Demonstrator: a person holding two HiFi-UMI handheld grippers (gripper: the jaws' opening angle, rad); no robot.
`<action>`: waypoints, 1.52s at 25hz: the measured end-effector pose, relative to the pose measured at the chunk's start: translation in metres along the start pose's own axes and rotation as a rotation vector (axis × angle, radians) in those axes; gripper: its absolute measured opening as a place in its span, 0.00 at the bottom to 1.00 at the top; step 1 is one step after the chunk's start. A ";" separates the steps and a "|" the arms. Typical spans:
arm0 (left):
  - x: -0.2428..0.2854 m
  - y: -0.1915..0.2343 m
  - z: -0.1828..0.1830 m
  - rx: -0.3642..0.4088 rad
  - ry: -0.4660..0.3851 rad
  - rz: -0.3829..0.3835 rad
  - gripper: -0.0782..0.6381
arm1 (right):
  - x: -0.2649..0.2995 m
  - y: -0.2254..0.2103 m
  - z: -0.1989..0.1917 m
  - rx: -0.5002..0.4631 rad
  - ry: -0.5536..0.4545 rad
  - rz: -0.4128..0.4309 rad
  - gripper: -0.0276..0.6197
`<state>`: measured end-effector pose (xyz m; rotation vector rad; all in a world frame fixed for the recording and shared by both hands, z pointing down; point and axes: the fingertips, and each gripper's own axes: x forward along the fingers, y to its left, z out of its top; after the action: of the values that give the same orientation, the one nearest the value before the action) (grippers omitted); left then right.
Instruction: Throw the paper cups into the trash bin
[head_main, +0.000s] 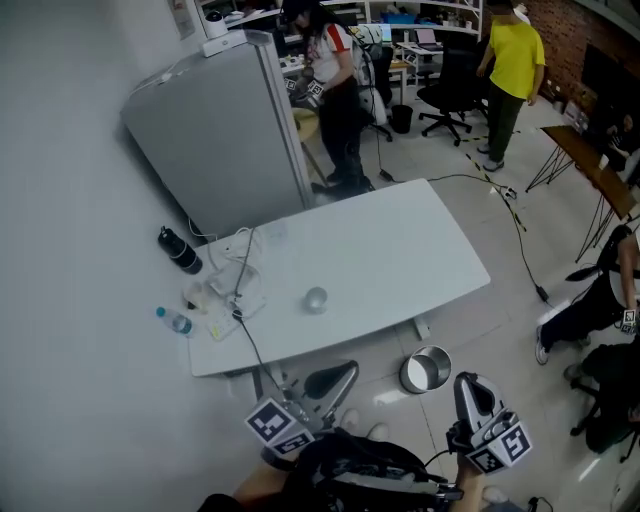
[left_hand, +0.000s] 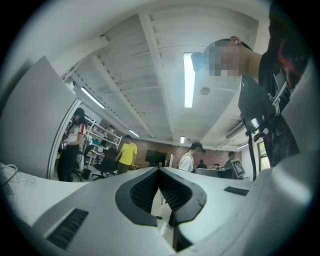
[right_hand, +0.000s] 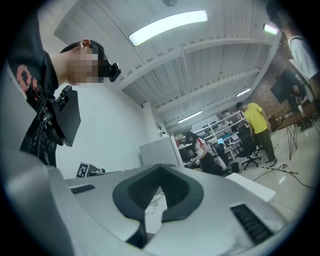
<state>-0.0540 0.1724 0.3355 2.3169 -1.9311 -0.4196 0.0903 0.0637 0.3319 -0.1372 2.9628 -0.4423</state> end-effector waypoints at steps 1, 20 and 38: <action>0.001 -0.003 -0.001 -0.001 0.008 0.002 0.11 | -0.003 -0.001 0.000 0.008 0.000 0.002 0.05; 0.004 -0.010 -0.023 0.014 0.115 -0.001 0.11 | 0.014 0.002 -0.008 0.009 0.018 0.077 0.05; -0.037 0.097 0.020 0.019 0.061 0.008 0.11 | 0.152 0.042 -0.024 -0.042 0.035 0.052 0.05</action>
<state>-0.1577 0.1922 0.3459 2.3047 -1.9242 -0.3267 -0.0658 0.0934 0.3229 -0.0572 3.0027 -0.3805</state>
